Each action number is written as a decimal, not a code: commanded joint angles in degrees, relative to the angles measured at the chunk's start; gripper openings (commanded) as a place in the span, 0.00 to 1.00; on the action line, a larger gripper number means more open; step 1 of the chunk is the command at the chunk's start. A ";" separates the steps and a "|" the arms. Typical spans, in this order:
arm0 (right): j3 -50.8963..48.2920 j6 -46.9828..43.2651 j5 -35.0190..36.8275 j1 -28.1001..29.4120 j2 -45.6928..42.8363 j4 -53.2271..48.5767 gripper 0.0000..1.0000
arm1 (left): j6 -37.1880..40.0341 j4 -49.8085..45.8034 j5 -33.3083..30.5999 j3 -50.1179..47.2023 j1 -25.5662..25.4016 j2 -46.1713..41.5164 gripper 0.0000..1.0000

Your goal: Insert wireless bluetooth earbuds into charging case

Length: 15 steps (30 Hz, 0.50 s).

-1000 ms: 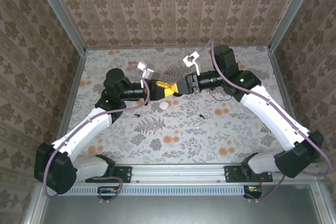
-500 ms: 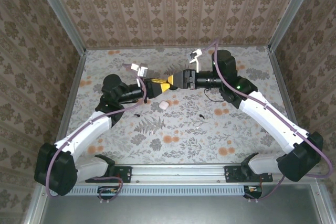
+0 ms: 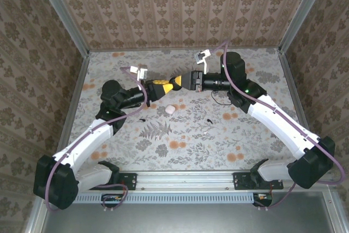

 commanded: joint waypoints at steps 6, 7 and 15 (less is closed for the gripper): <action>4.02 -7.10 -4.57 1.21 1.99 -4.73 0.11 | 0.07 -1.36 -1.29 0.93 0.64 -0.78 0.11; 4.75 -8.48 -4.74 1.17 2.18 -6.22 0.09 | 0.95 -2.70 -0.33 1.40 0.74 -0.88 0.19; 12.37 -21.78 -8.08 -0.21 3.84 -20.73 0.05 | 7.96 -16.77 4.17 4.52 4.41 -3.28 0.49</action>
